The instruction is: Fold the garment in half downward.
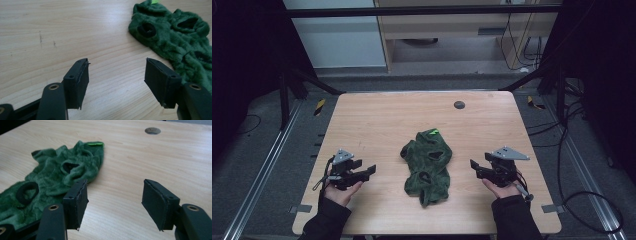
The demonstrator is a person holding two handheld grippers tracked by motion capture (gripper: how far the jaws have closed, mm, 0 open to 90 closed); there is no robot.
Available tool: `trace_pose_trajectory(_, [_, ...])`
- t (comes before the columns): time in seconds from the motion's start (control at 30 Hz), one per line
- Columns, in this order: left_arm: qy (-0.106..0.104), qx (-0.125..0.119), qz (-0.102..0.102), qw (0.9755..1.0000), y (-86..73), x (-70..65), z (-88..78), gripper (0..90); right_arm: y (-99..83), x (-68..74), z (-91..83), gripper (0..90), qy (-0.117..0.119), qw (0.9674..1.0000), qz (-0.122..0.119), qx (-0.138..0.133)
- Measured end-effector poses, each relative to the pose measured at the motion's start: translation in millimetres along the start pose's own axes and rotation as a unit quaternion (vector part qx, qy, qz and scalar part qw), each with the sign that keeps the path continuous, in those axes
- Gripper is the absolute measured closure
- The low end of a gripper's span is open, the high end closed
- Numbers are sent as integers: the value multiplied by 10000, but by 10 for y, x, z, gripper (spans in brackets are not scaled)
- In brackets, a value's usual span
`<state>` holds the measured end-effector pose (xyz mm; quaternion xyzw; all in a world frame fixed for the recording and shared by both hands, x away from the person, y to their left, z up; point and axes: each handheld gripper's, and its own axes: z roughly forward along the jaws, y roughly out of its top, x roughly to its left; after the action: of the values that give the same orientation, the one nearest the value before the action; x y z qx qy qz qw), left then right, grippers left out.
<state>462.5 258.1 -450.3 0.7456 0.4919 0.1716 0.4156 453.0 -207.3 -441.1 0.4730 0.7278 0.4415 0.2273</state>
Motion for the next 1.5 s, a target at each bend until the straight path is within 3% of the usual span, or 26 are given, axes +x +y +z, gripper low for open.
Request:
trace_pose_trajectory(0.37, [93,-78,174,9998,211,-68,95,366,218,55,54,374,129,9999,-20,-59])
trace_pose_trajectory(0.7, [137,-233,352,9990,455,-163,208,355,444,153,219,387,315,9994,-48,-145])
trace_pose_trajectory(1.5, [34,-240,395,9989,751,-276,629,354,642,167,651,413,331,9994,27,72])
